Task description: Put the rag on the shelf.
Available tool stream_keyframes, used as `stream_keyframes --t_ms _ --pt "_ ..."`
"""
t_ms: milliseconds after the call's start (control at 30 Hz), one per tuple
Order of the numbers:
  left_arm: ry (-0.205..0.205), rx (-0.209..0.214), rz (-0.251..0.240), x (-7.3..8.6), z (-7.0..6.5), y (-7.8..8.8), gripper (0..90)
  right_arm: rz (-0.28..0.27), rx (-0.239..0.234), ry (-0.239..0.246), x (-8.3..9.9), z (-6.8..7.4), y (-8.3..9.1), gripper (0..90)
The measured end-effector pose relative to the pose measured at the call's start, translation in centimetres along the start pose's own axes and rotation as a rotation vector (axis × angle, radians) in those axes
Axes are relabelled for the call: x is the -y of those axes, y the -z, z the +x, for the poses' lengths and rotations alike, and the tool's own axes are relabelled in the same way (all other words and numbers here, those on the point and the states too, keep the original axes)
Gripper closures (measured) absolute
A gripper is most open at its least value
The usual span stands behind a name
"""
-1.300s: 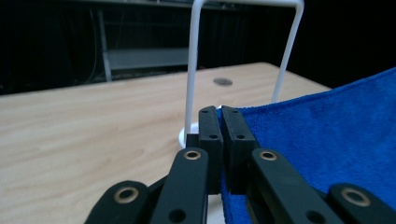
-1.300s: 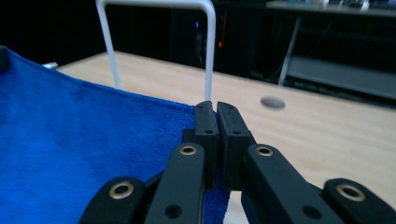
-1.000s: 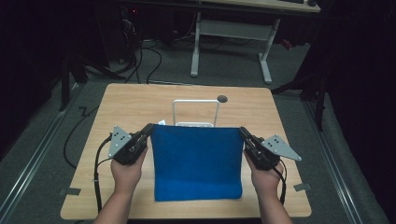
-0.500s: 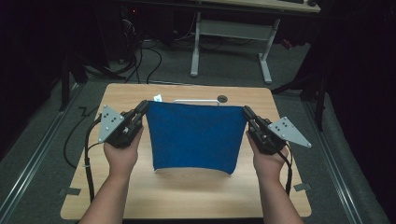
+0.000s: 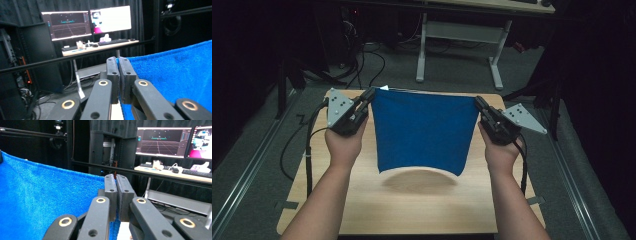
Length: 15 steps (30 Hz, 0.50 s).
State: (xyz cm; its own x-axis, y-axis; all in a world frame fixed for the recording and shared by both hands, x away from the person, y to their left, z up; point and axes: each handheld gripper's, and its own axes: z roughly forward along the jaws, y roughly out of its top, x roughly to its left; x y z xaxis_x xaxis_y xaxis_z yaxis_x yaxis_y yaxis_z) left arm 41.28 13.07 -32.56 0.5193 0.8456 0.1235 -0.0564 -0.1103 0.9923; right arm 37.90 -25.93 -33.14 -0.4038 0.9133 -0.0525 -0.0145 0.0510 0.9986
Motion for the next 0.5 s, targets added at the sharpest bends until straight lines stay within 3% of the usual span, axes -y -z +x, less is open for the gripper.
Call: stream_keyframes --t_ms 267,500 --pt "-0.005 -0.037 0.041 0.6 1.2 -2.7 88.3 0.026 0.018 -0.004 -0.2 -1.1 -3.2 88.4" --pt "0.049 -0.064 0.071 1.4 2.2 -4.8 88.2 0.060 0.026 0.003 -0.3 -1.3 -5.8 88.5"
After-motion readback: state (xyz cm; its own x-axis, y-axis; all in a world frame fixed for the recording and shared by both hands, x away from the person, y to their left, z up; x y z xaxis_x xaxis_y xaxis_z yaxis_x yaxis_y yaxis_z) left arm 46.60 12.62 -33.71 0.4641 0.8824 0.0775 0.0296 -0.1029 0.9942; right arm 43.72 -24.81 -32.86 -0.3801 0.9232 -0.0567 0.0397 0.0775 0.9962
